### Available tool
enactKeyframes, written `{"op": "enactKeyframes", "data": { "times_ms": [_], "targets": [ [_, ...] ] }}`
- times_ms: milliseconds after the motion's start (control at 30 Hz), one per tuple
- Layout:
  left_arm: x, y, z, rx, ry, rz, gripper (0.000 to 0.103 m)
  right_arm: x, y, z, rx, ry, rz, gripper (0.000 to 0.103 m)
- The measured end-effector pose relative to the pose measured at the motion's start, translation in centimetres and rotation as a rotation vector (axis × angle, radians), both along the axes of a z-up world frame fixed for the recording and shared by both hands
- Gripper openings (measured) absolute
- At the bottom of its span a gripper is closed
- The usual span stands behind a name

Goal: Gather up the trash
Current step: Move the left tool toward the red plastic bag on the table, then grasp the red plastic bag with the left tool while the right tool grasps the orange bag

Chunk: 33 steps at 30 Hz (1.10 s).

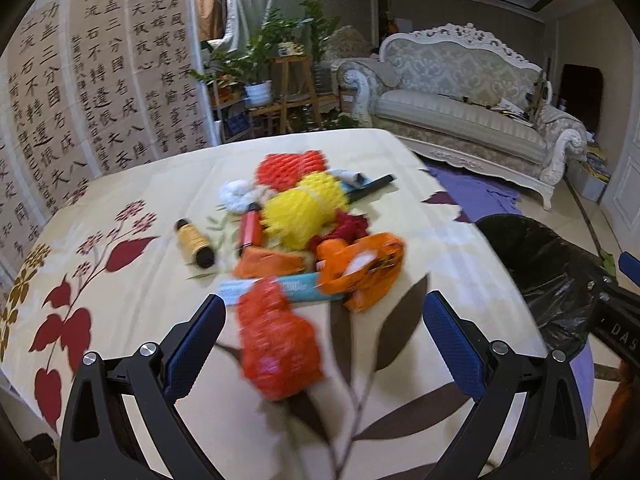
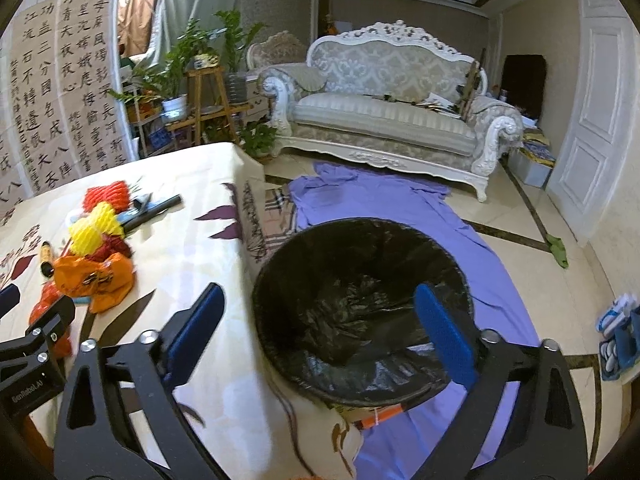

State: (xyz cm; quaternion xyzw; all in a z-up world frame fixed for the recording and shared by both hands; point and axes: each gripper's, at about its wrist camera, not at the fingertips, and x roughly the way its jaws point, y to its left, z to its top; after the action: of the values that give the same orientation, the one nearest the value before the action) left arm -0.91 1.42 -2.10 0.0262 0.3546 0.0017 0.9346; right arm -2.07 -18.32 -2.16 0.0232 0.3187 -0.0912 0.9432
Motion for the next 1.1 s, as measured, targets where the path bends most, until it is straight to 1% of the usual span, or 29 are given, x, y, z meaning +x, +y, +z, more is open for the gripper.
{"op": "enactKeyframes", "data": {
  "times_ms": [133,200,233,267,400,500,600,633,667,733,767,800,833,867,967,1100],
  "targets": [
    [-0.1,1.4,-0.3,0.008,0.010,0.032,0.095,0.2,0.3,-0.2,0.013,0.015,0.020,0.082],
    [0.2,1.8,-0.5,0.008,0.020,0.043,0.086,0.4,0.4,-0.3,0.016,0.020,0.024,0.082],
    [0.4,1.9,-0.7,0.006,0.031,0.045,0.075,0.4,0.3,-0.3,0.018,0.022,0.025,0.082],
    [0.5,2.0,-0.8,0.004,0.043,0.046,0.073,0.4,0.3,-0.3,0.020,0.023,0.024,0.082],
    [0.8,2.2,-1.6,0.004,0.066,0.049,0.073,0.7,0.2,-0.5,0.024,0.027,0.024,0.082],
    [1.2,2.4,-2.2,-0.021,0.089,0.052,0.073,0.9,0.2,-0.8,0.036,0.041,0.028,0.082],
    [1.7,2.6,-2.8,-0.026,0.112,0.059,0.073,1.3,0.3,-1.1,0.047,0.056,0.039,0.082],
    [1.8,2.7,-3.0,-0.030,0.119,0.061,0.066,1.4,0.4,-1.2,0.048,0.058,0.043,0.082],
    [1.9,2.8,-3.2,-0.038,0.130,0.059,0.057,1.5,0.6,-1.2,0.047,0.060,0.048,0.082],
    [2.0,3.0,-3.5,-0.049,0.149,0.049,0.052,1.6,0.9,-1.2,0.047,0.063,0.058,0.082],
    [1.9,3.0,-3.4,-0.043,0.147,0.048,0.049,1.7,1.1,-1.2,0.048,0.065,0.064,0.082],
    [1.8,3.0,-3.4,-0.035,0.145,0.042,0.047,1.8,1.2,-1.2,0.047,0.067,0.069,0.082],
    [1.7,2.9,-3.4,-0.025,0.146,0.035,0.042,1.9,1.5,-1.2,0.047,0.069,0.076,0.082],
    [1.6,2.9,-3.4,-0.016,0.147,0.031,0.042,2.0,1.8,-1.2,0.047,0.070,0.083,0.082],
    [1.3,3.3,-3.4,-0.022,0.145,0.025,0.041,2.3,2.9,-1.0,0.049,0.072,0.114,0.082],
    [0.6,4.5,-2.8,-0.031,0.131,0.040,0.041,2.5,4.6,-0.6,0.051,0.065,0.157,0.082]
  ]
}}
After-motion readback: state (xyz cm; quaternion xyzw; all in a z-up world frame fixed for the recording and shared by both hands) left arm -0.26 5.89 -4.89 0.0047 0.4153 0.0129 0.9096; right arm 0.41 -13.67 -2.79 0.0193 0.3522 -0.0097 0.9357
